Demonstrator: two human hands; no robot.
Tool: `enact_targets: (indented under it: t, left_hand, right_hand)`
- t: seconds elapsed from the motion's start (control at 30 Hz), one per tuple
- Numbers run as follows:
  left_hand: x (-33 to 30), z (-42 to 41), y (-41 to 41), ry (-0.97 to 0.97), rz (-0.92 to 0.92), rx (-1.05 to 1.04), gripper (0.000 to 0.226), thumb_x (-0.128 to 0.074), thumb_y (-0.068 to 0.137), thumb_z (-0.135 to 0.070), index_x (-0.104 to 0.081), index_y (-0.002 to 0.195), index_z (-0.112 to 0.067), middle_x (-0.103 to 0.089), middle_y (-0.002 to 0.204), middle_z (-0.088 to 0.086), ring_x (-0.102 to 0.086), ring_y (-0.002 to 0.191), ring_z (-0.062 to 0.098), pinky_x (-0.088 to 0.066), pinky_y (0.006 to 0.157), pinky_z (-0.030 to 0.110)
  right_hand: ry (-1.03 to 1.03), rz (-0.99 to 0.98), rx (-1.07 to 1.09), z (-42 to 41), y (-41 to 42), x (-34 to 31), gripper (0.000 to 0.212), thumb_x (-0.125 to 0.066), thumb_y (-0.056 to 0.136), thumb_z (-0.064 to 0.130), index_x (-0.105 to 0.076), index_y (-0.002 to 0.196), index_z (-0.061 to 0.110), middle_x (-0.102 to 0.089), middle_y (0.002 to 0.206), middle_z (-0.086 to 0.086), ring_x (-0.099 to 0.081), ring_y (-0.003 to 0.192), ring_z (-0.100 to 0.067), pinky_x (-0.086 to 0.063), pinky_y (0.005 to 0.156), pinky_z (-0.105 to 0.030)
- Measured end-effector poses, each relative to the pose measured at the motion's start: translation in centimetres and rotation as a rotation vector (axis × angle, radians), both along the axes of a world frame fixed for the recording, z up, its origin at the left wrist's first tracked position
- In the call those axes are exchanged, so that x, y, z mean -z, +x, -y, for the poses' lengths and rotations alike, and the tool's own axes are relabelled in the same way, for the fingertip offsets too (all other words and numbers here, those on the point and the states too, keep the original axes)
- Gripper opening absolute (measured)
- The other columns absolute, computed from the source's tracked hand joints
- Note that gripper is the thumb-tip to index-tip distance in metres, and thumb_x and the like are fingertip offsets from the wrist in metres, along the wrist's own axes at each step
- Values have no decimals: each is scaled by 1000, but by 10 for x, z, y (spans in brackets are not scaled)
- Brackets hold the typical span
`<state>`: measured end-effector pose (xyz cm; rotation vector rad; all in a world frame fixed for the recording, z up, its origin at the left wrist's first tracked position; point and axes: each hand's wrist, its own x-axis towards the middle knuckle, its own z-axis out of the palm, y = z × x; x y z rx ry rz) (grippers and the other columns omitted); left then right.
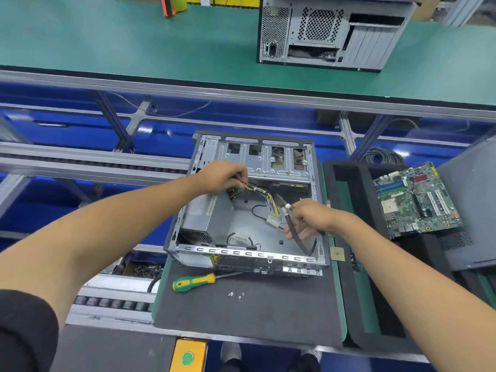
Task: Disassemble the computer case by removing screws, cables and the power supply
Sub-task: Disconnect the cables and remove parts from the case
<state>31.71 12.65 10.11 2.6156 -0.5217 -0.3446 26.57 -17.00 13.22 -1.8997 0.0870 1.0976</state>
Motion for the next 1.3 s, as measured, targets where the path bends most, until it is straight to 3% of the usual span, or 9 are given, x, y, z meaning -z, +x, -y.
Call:
enact_targets:
  t: [0.17, 0.37, 0.57, 0.8, 0.97, 1.07, 1.2, 1.3]
  left_hand:
    - [-3, 0, 4, -78, -88, -29, 19, -75, 92, -18, -66, 98, -33, -75, 99, -17, -68, 93, -7, -56, 92, 33]
    - [-11, 11, 12, -7, -134, 19, 22, -70, 94, -9, -65, 107, -27, -73, 104, -12, -67, 97, 1, -54, 94, 34]
    - [-16, 11, 8, 20, -155, 47, 23, -70, 94, -7, -66, 116, -15, -73, 112, -3, -68, 105, 11, -51, 95, 27]
    - [-18, 13, 3, 15, -133, 22, 23, -61, 98, -1, -68, 116, -14, -72, 111, 2, -67, 104, 16, -54, 95, 35]
    - [-9, 12, -5, 66, -145, 100, 24, -62, 100, -11, -69, 122, -17, -58, 113, -6, -58, 104, 14, -48, 95, 33]
    - [-3, 12, -9, 100, -149, 177, 31, -68, 99, -26, -65, 128, -18, -49, 113, -4, -52, 98, 11, -40, 90, 24]
    - [7, 12, -10, 106, -88, 170, 36, -74, 93, -41, -67, 124, -23, -50, 109, -6, -51, 89, 3, -41, 82, 25]
    - [13, 13, -13, 138, -2, 168, 31, -72, 93, -43, -68, 120, -29, -56, 109, -11, -56, 96, 9, -48, 82, 32]
  right_hand:
    - [4, 5, -12, -6, 0, 1, 22, -37, 95, 3, -49, 113, 5, -75, 101, -24, -76, 89, -35, -62, 62, -35]
    - [42, 10, 33, -2, 0, 4, 31, -34, 98, 3, -47, 125, -3, -75, 103, -24, -76, 90, -33, -63, 64, -38]
    - [-9, 14, -11, -2, -1, 5, 32, -34, 95, 2, -48, 122, -8, -74, 104, -26, -76, 90, -35, -64, 71, -42]
    - [-77, 25, -137, -9, -4, 3, 41, -35, 96, 5, -43, 134, -7, -73, 106, -27, -76, 92, -34, -60, 88, -53]
    - [-57, 11, -104, -7, -3, 2, 42, -33, 96, 6, -44, 134, -9, -75, 103, -23, -76, 92, -33, -63, 76, -42]
    - [-62, 8, -117, -8, -4, -1, 44, -33, 95, 6, -44, 136, -7, -76, 102, -22, -76, 93, -33, -62, 82, -48]
    - [-72, -5, -157, -13, -5, -6, 52, -34, 94, 5, -36, 145, -5, -76, 100, -22, -75, 96, -37, -63, 78, -47]
    - [-102, -6, -192, -18, -2, -6, 55, -34, 92, 5, -33, 146, -7, -76, 98, -22, -75, 94, -36, -63, 77, -46]
